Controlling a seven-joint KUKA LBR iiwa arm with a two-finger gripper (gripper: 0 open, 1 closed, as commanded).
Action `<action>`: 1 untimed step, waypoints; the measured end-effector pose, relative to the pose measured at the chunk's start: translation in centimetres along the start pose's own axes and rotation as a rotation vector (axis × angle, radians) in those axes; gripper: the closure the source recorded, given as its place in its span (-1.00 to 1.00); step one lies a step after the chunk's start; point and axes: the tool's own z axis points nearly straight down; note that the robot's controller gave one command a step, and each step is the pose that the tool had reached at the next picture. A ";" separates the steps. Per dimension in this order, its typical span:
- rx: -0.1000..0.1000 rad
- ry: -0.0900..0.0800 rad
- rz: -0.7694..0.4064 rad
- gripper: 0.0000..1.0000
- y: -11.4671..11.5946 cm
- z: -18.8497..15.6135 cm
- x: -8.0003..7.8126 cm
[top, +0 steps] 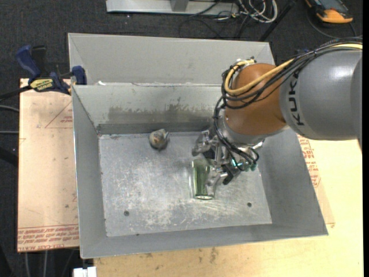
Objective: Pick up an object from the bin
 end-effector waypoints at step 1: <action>-0.001 0.015 -0.001 1.00 0.0 0.0 0.3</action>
Offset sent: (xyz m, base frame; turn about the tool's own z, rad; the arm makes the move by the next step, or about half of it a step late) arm 0.0000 0.0000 0.0000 0.0000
